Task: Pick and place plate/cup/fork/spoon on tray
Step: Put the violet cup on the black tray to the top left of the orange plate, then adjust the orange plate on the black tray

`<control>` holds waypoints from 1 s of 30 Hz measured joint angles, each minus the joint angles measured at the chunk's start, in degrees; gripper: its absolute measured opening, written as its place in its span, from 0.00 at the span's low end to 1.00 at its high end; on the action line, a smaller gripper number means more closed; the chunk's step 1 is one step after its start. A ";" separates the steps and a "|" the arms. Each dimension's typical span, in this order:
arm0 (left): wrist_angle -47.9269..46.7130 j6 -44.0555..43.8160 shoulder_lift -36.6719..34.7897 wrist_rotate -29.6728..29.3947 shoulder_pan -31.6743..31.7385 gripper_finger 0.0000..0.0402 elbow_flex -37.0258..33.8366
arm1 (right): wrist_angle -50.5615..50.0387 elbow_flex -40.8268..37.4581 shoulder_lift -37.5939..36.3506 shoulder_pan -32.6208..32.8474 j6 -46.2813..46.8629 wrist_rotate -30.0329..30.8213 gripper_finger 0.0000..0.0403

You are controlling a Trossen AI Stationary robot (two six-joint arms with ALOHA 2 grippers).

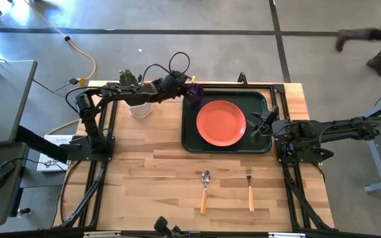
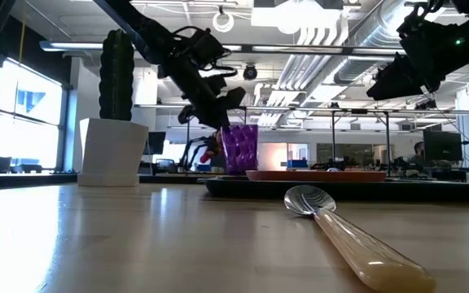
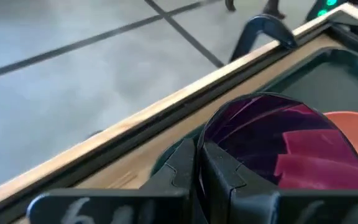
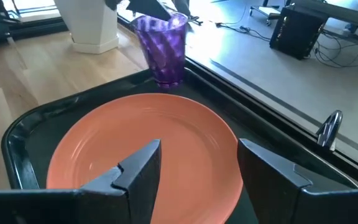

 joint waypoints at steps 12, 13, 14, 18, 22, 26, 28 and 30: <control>-0.31 -1.95 3.25 2.95 -0.10 0.02 0.05 | 0.09 -0.02 0.00 -0.02 0.25 -3.69 0.51; -0.53 -1.69 3.30 2.99 -0.12 0.03 0.31 | 0.09 -0.02 0.00 -0.02 0.20 -4.18 0.51; -0.91 -1.66 3.30 3.03 -0.12 0.04 0.65 | 0.07 -0.02 0.00 -0.02 0.20 -4.49 0.51; -3.00 -0.05 3.24 2.94 -0.50 0.12 2.62 | 0.07 -0.02 0.00 -0.02 0.20 -4.56 0.51; -5.46 1.32 3.15 1.42 -0.71 0.19 4.72 | 0.07 -0.02 0.00 -0.02 0.18 -4.45 0.51; -6.94 2.79 3.07 0.44 -0.71 0.23 6.30 | 0.07 -0.02 0.00 -0.02 0.18 -4.48 0.51; -8.77 4.44 2.03 -0.77 -0.94 0.25 6.61 | 0.07 -0.04 0.00 -0.02 0.16 -5.14 0.51; -8.39 5.64 0.34 -3.21 -1.67 0.26 6.82 | 0.04 -0.04 0.00 -0.02 0.17 -6.61 0.51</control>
